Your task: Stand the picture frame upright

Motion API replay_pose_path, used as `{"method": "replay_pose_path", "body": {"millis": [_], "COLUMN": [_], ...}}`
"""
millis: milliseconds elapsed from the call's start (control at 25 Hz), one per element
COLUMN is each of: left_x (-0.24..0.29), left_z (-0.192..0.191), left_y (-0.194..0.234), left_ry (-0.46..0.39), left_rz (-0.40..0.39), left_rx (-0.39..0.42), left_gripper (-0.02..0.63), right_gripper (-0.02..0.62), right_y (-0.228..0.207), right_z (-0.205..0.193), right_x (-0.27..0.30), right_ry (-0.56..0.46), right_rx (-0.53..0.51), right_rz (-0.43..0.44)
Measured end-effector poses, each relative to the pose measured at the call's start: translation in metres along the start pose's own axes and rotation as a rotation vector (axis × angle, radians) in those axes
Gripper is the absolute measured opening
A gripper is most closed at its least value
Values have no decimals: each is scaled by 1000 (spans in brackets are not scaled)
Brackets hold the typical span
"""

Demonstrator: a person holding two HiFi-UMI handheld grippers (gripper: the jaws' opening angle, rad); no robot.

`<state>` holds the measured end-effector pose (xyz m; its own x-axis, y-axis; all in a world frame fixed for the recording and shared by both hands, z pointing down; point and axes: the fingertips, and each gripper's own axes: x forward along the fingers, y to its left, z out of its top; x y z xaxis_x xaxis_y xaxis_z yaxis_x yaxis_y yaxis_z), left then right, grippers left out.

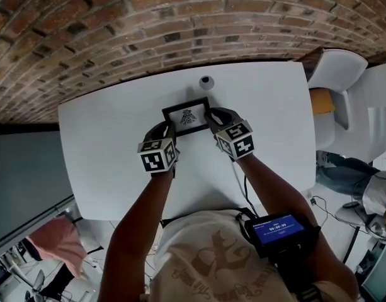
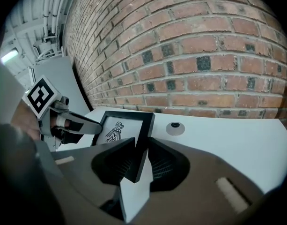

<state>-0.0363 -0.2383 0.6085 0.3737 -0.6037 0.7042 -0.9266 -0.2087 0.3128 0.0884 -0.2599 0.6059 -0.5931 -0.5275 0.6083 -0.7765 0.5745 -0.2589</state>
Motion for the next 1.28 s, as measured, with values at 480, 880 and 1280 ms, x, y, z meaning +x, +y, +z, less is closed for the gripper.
{"method": "replay_pose_path", "body": {"millis": [480,880,1280], "left_x": [35,71,95], "left_z": [40,76,104], "left_y": [18,26,37], "left_ry": [-48,-74,-110], "left_rz": [12,10,30], "left_rx": [57,131,185], "left_gripper": [87,89,89], "right_gripper": [97,97,97], "right_y": [-29,-62,-81], "right_z": [29,52,75], "right_x": [37,63,84], "right_ry": [-36,-85,-123], "right_rx": [-22,-10,-43], "right_rz": [-8,-26,-53]}}
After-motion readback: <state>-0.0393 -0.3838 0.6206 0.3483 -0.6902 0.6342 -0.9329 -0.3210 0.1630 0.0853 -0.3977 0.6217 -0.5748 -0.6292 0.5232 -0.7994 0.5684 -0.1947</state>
